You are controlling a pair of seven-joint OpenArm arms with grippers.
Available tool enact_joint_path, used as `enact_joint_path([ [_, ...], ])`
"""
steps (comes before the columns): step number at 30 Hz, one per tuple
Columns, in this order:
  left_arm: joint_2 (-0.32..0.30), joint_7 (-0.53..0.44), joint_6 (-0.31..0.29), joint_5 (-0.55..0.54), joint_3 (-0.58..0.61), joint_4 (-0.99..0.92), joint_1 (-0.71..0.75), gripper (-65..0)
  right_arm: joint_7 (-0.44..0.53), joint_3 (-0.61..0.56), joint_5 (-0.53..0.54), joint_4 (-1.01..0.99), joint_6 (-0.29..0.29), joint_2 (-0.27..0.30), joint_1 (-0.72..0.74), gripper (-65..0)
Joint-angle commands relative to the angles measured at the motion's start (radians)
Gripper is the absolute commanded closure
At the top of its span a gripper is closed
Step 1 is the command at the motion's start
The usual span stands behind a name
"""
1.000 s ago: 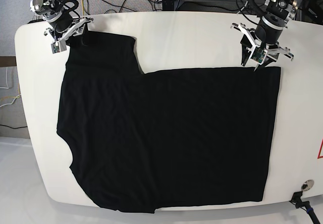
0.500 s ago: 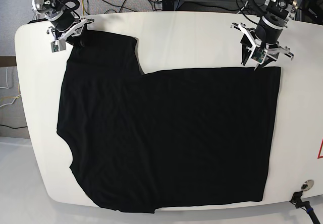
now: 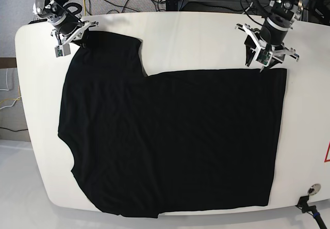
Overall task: Fold the T-shirt properly
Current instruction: 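Close both grippers on the shirt's shoulder edges, then move the left gripper along the shirt edge toward the hem corner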
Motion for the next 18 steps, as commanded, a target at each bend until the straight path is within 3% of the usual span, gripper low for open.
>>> enact_joint_path([
  [1, -0.025, -0.017, 0.012, -0.009, 0.001, -0.038, -0.057, -27.2, -0.052, -0.004, -0.042, -0.002, -0.009, 0.003, -0.018, 0.0],
  [10, -0.124, -0.004, 0.012, -0.027, 0.022, -0.231, -0.261, -30.0, -0.035, -0.004, -0.043, 0.01, -0.01, 0.004, -0.015, 0.0],
  [18, -0.216, -0.017, -0.044, -0.075, 0.034, -0.249, -0.272, -28.2, 0.011, 0.004, -0.008, 0.015, 0.0, 0.003, -0.02, 0.0],
])
